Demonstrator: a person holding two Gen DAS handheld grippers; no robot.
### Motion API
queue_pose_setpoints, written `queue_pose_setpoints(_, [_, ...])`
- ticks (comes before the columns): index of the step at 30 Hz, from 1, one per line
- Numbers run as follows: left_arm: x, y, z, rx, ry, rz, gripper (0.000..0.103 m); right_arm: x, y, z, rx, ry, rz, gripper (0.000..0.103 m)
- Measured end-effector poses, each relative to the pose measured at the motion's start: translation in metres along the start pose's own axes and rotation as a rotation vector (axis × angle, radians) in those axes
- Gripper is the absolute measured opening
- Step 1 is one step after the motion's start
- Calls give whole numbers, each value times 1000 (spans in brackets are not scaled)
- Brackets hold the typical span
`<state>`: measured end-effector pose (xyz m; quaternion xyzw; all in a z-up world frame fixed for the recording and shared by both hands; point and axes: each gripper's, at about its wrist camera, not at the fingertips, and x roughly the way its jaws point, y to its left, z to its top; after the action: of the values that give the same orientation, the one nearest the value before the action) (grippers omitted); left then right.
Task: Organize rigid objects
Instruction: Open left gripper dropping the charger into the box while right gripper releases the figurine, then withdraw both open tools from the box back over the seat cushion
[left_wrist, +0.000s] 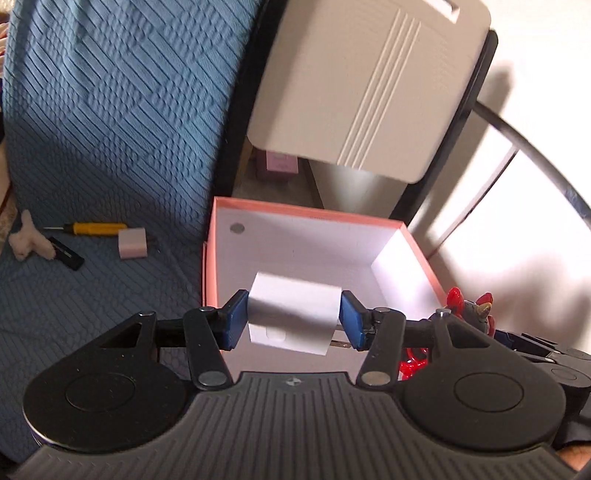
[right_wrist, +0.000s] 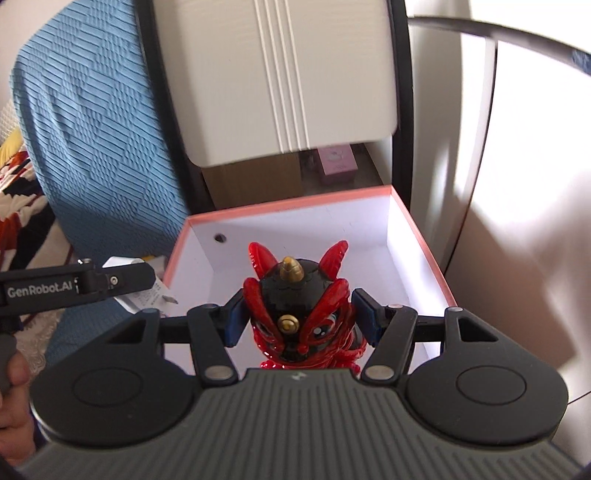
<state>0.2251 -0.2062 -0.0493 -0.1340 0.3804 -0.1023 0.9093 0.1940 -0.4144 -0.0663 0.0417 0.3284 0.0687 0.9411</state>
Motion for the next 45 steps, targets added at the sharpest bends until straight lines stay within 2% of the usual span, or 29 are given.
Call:
queue_pose_setpoints(9, [33, -7, -16, 26, 83, 1, 57, 35, -18, -32, 28, 133, -29, 63])
queue_pose_setpoints(15, [31, -6, -16, 32, 84, 2, 57, 48, -20, -49, 44, 223, -57, 64])
queue_pose_setpoints(20, [20, -2, -12, 38, 63, 8, 57, 39, -18, -42, 50, 198, -73, 66])
queue_pose_setpoints(25, [-1, -1, -3, 49, 18, 4, 57, 20, -6, -26, 42, 140, -45, 66])
queue_pose_setpoints(30, [-40, 5, 12, 89, -76, 24, 58, -11, 14, -6, 24, 29, 2, 66])
queue_pose_setpoints(35, [-85, 21, 25, 68, -161, 15, 58, -39, 37, 10, 0, -63, 36, 66])
queue_pose_setpoints(41, [-131, 35, 30, 78, -246, 14, 58, -62, 65, 19, -23, -134, 72, 66])
queue_pose_setpoints(45, [-150, 40, 29, 92, -276, 19, 58, -72, 87, 16, -42, -149, 97, 66])
